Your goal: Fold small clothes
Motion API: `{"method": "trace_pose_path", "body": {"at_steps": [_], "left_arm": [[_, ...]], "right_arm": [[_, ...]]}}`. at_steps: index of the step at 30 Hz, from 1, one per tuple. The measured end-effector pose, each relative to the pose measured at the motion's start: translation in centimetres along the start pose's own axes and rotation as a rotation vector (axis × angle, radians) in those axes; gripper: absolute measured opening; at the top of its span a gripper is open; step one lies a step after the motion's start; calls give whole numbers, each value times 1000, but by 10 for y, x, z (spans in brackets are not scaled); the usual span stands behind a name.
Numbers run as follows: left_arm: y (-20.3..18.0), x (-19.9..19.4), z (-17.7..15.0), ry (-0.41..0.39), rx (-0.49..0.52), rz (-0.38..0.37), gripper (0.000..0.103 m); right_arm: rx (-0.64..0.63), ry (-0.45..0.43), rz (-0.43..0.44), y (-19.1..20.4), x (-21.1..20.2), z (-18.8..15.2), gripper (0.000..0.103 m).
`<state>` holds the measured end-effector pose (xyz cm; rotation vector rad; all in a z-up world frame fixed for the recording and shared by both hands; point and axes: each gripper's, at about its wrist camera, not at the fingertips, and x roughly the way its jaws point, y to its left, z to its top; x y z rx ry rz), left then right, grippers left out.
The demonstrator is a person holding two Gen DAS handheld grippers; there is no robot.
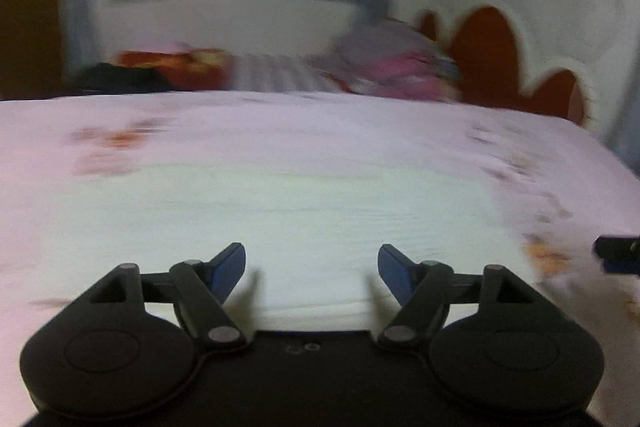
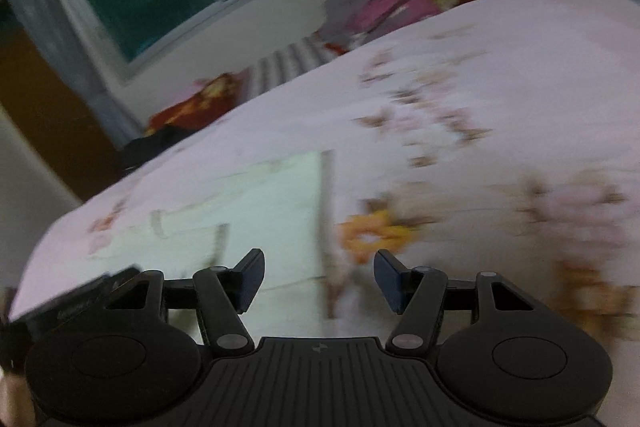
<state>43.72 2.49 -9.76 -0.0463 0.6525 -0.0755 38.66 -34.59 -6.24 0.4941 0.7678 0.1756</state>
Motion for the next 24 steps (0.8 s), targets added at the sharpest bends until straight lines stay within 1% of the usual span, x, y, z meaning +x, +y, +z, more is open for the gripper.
{"method": "trace_pose_path", "body": {"at_steps": [2,4,5,7,8,10,11,13,15,18,19,20,22,24], "left_arm": [[37,-13,-8,19,-43,102,72],[77,-19,-17,62,-136,164,71],[90,-20,-20,73,-171,181,71],[110,-20,-25,85,-236,187,72],[116,-16,-26,102,-252,184,72],[121,-8,-27,118,-250,186,72],[128,-10,-25,120,-254,190,72],[133,-3,-26,115,-290,166,72],[132,4,-24,115,-285,148,72],[126,18,-22,127,-264,149,71],[127,22,-23,137,-260,150,70],[126,25,-23,137,-239,152,70],[124,24,-23,149,-195,155,70],[124,24,-23,151,-185,153,70]], "right_arm": [[1,23,60,17,17,0,60],[-2,55,100,36,37,-2,60],[-5,67,111,45,47,-3,60],[-9,94,115,61,67,-5,60],[-5,110,118,67,76,-7,60],[15,136,121,73,89,-9,60],[20,147,119,76,95,-11,60],[18,162,105,82,104,-12,60],[-1,166,96,90,109,-15,60],[-16,169,84,93,119,-16,59],[-19,169,83,95,122,-17,42],[-20,176,83,96,124,-18,29],[-16,186,70,97,132,-18,29],[-19,183,71,97,136,-17,28]]}}
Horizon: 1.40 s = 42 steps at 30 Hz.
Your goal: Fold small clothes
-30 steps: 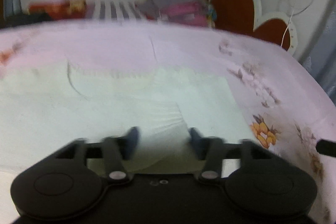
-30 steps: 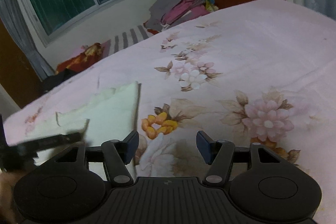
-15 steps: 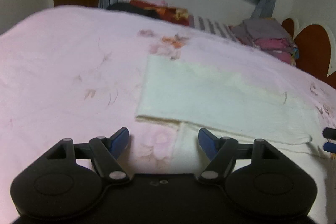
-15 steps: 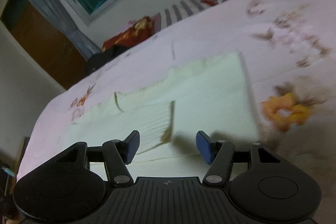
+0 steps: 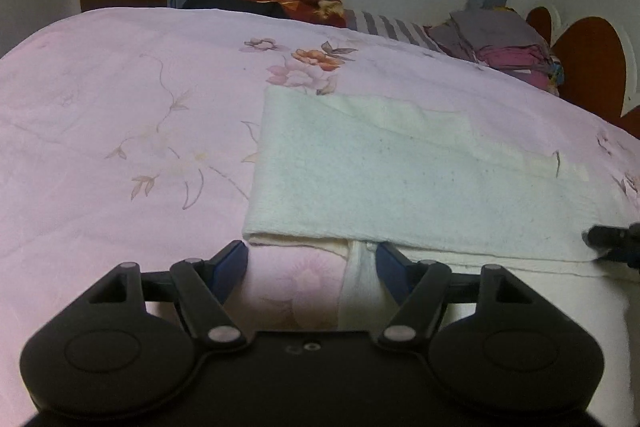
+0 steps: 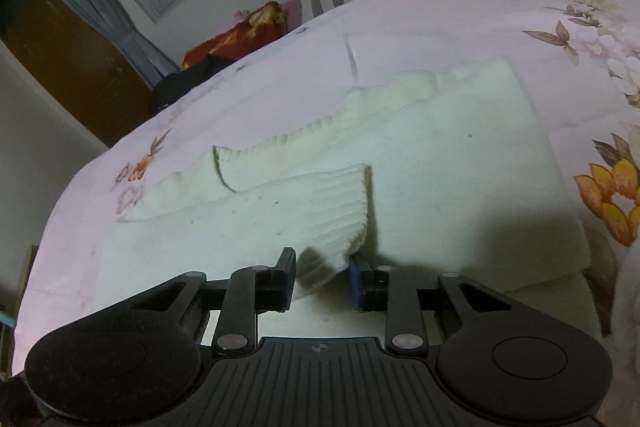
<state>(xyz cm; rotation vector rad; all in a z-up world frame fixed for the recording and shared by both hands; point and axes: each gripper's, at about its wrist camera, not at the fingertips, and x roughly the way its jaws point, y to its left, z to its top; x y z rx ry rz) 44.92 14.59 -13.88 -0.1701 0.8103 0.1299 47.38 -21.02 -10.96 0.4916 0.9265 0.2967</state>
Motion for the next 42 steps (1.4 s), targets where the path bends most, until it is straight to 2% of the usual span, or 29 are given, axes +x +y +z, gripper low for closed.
{"method": "trace_pose_path", "body": {"at_steps": [2,4,7,11,16,24,37,40,42], "left_arm": [[1,-1,0,3,2,-6,69],[3,-1,1,6,6,-9,70],[4,1,2,9,8,-15,69],[6,-1,2,11,8,-25,69],[4,-1,1,8,17,-22,69],[6,-1,4,22,11,-30,67],[7,-1,4,23,17,-30,67],[7,0,5,29,27,-32,67],[4,-5,8,48,83,-30,65]], "right_arm": [[-17,-4,1,2,3,2,3],[-44,-24,-4,4,-3,2,3],[-59,-104,-17,2,-24,6,3],[-37,-191,-77,-22,-59,10,3],[-52,-175,-127,-45,-72,8,3],[-32,-182,-148,-52,-73,8,3],[-33,-129,-164,-58,-64,-3,3],[-32,-117,-173,-61,-58,-5,3],[-44,-121,-184,-62,-57,-4,3]]}}
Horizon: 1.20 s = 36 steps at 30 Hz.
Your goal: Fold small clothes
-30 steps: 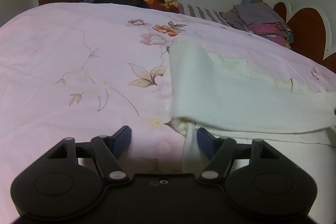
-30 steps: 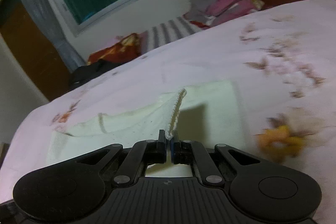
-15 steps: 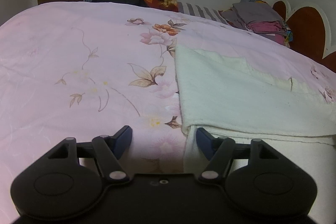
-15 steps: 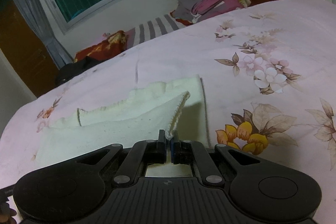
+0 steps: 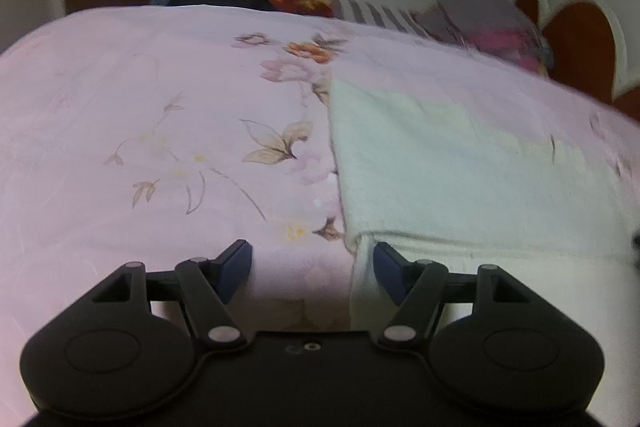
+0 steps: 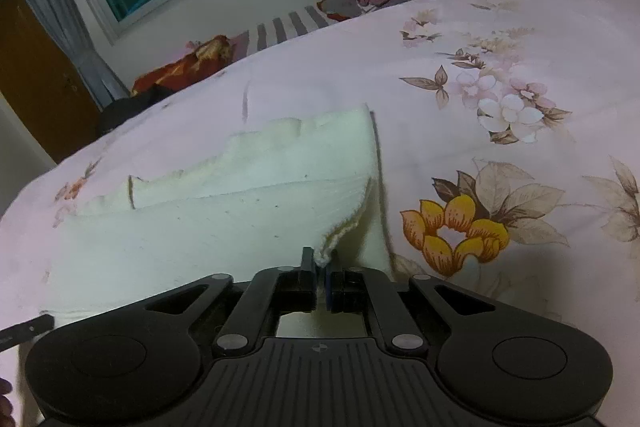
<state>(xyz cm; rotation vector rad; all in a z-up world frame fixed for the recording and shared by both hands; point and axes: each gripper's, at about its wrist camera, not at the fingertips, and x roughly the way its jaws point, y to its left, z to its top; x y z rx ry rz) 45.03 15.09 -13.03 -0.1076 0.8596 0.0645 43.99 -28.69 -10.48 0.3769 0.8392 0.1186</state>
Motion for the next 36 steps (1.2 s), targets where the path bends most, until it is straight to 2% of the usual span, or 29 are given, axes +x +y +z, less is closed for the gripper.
{"method": "trace_pose_path", "body": {"at_steps": [1,3,6,8,10,12,13,14,16,19,20,22,24,25,26,27,30,33,36], "left_arm": [[-2,-9,1,-22,20,1,63],[-8,-36,0,-140,76,-21,64],[-27,-42,8,-183,129,-88,63],[-38,-28,11,-169,125,-156,61],[-47,-7,11,-113,139,-159,56],[-48,8,6,-74,151,-145,56],[-46,10,3,-82,167,-147,57],[-47,10,1,-85,195,-145,57],[-48,9,0,-83,223,-145,58],[-48,11,2,-81,215,-150,60],[-48,11,3,-76,213,-149,61],[-45,11,4,-68,210,-156,61],[-42,10,8,-53,208,-163,61],[-41,9,12,-46,203,-170,64],[-41,9,17,-47,190,-181,71],[-42,11,24,-55,176,-199,72],[-50,30,50,-59,192,-203,72],[-57,58,79,-55,209,-201,71],[-46,83,99,-33,180,-177,71]], "right_arm": [[-7,-36,-21,0,-6,1,3],[-2,-95,-47,0,-22,3,3],[-21,-136,-23,4,-32,5,3],[-33,-111,-13,9,-24,5,3],[-61,-90,-31,16,-14,4,3],[-70,-107,-105,18,-12,4,3],[-60,-118,-155,14,-15,4,3],[-43,-130,-167,9,-19,4,3],[-44,-142,-93,8,-27,4,3],[-120,-102,6,22,-19,-1,3],[-122,-66,12,24,-10,-3,3],[-114,26,-75,18,14,-8,1],[-52,8,-45,10,10,-4,1],[-48,-10,-38,12,6,-1,1],[-61,-37,-31,13,2,3,1],[-67,-50,-19,14,2,8,1],[-55,-27,-31,15,18,27,2],[-102,10,-37,18,45,48,2],[-126,44,-111,10,69,62,1]]}}
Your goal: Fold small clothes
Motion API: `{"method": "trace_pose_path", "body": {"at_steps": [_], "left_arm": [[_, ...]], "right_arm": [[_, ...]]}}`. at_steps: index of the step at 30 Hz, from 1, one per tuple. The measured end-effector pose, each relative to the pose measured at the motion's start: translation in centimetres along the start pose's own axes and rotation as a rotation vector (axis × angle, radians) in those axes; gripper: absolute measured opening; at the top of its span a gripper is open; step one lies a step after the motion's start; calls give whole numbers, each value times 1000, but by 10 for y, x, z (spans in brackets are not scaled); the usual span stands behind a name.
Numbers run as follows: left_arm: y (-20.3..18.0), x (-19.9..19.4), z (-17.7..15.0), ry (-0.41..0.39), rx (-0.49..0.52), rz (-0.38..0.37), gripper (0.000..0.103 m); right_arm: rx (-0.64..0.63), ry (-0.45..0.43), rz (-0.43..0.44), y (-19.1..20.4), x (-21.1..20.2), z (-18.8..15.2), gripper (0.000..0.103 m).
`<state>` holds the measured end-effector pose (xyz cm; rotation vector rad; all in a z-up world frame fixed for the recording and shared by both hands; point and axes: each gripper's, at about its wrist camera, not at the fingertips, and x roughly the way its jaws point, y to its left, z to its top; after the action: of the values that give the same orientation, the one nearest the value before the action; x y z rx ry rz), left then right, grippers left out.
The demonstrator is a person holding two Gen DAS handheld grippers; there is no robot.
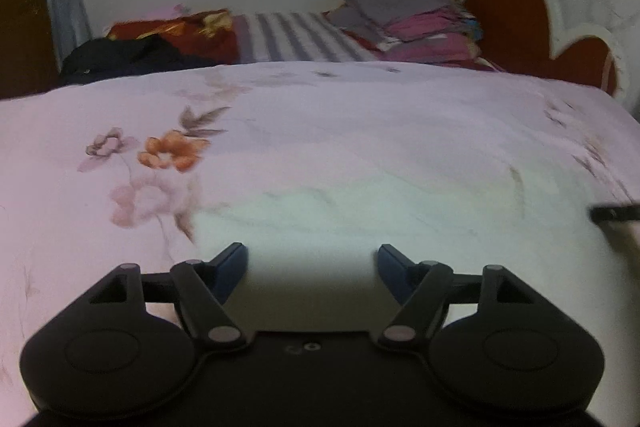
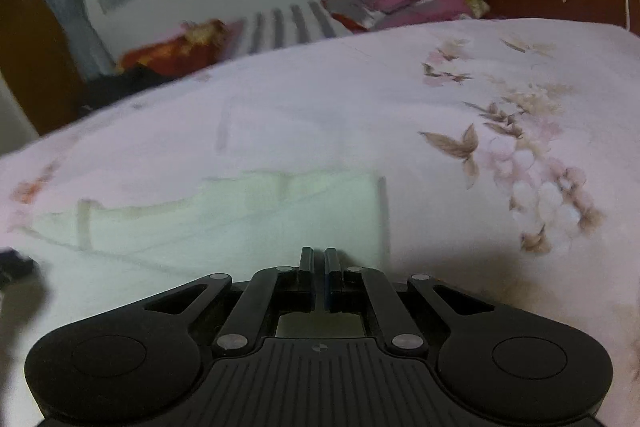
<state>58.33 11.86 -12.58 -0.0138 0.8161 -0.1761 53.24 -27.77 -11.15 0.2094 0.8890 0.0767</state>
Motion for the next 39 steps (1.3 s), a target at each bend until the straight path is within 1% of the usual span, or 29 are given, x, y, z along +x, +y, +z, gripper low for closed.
{"method": "trace_pose_path", "body": {"at_steps": [2,3,4,5,6,7,8,9,10,11,12,13,14,15,17,18,20,22,23,25,27,28,29,31,33,35,37,38,39], "left_arm": [[19,10,2,34,-52,-6,69],[25,8,1,28,-62,-18,67],[24,1,1,19,-74,-8,65],[18,-7,0,0,-74,-12,66],[9,-13,-1,-25,-61,-35,66],[-3,-18,-1,-51,-40,-51,67],[-19,-22,-2,-70,-11,-60,69],[-36,-23,-4,-81,25,-71,70],[-49,-23,-5,-86,46,-80,72],[-60,-21,-7,-87,54,-83,72],[-68,-18,-9,-77,52,-94,72],[-72,-15,-12,-69,43,-99,68],[-73,-12,-14,-57,31,-89,68],[-71,-9,-18,-48,27,-84,68],[-63,-6,-28,-25,32,-69,69],[-55,-7,-34,-28,44,-43,69],[-34,-15,-43,-41,42,-17,71],[-14,-23,-50,-50,25,4,72],[-9,-27,-52,-49,25,17,75],[-3,-32,-53,-46,12,21,75],[-10,-42,-51,-56,17,68,71],[-16,-49,-51,-76,25,76,71],[-22,-59,-53,-106,28,65,71],[-31,-72,-58,-134,37,40,71],[-42,-76,-66,-125,78,32,70],[-44,-71,-73,-93,84,23,68],[-37,-68,-83,-62,76,46,70],[-32,-68,-86,-60,68,51,72],[-26,-70,-88,-50,50,58,79]], "right_arm": [[15,-1,-6,-9,6,3,1],[16,2,-3,-11,5,2,1],[11,-2,-14,-9,1,2,2],[2,-33,-14,-3,-9,1,2],[-4,-71,18,4,-19,-1,2],[-3,-93,75,15,-26,-4,2],[-13,-84,127,30,-27,-8,8],[-29,-67,159,45,-24,-10,17],[-53,-56,181,62,-20,-14,45],[-80,-62,200,77,-19,-19,54],[-111,-73,220,90,-17,-24,54],[-136,-70,235,101,-15,-28,52],[-146,-58,242,108,-14,-30,41],[-152,-40,245,112,-11,-33,39],[-176,-20,249,111,-7,-37,39],[-206,-23,241,108,-8,-39,39],[-230,-50,182,94,-13,-42,39],[-164,-61,97,58,-14,-36,39],[-125,-61,64,42,-14,-35,39],[-71,-49,4,15,-14,-30,39],[-39,-40,18,8,-20,-27,39],[-53,-62,11,13,-28,-27,39],[-75,-88,30,19,-38,-29,39],[-108,-119,72,35,-53,-37,39],[-142,-94,112,46,-56,-51,39],[-177,-63,123,53,-52,-64,38],[-175,-46,78,45,-51,-76,39],[-158,-50,24,37,-50,-79,38],[-135,-61,-32,28,-49,-80,38]]}}
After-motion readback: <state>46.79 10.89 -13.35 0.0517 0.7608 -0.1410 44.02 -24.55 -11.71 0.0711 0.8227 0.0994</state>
